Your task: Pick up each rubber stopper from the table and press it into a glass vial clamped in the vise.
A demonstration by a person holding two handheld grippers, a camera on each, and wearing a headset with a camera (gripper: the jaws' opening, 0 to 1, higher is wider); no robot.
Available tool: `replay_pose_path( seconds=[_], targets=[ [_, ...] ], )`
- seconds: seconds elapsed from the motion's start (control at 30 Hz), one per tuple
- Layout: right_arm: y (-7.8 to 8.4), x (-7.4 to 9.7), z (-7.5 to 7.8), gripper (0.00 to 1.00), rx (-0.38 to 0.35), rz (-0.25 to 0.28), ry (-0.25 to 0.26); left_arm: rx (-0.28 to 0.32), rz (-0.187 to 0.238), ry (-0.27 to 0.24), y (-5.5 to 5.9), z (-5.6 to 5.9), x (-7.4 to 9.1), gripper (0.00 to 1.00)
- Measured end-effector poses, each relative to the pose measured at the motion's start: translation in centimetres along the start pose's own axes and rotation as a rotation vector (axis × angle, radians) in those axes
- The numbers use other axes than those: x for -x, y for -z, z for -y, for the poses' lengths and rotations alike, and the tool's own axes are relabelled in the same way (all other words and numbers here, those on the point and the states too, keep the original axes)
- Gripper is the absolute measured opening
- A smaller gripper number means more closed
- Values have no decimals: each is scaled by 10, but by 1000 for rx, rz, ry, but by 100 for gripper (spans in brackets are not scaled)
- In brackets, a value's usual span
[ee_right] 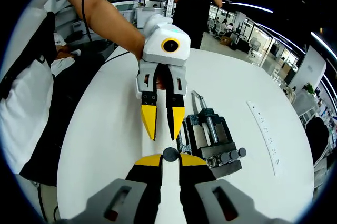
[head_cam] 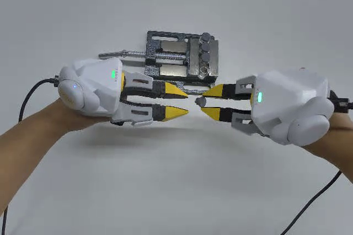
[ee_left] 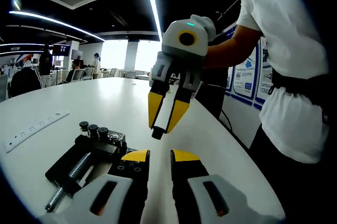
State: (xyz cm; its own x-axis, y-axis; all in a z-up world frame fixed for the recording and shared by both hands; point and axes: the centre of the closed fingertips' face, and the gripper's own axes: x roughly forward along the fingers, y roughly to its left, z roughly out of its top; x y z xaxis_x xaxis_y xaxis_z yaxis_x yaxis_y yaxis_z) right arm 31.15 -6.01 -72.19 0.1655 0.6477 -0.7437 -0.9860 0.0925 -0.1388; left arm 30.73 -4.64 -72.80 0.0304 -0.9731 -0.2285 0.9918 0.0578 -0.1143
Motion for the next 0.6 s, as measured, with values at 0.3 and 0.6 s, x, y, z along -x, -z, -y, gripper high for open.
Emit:
replay_pose_path(
  seconds=[0.3,0.6],
  targets=[
    [14,2,15,11,-45,-100,19,-18,-18,-35,3,-5,8,16],
    [25,7,28,11,-67,-175,26,-46,-33,-69,4,-13,14,20]
  ],
)
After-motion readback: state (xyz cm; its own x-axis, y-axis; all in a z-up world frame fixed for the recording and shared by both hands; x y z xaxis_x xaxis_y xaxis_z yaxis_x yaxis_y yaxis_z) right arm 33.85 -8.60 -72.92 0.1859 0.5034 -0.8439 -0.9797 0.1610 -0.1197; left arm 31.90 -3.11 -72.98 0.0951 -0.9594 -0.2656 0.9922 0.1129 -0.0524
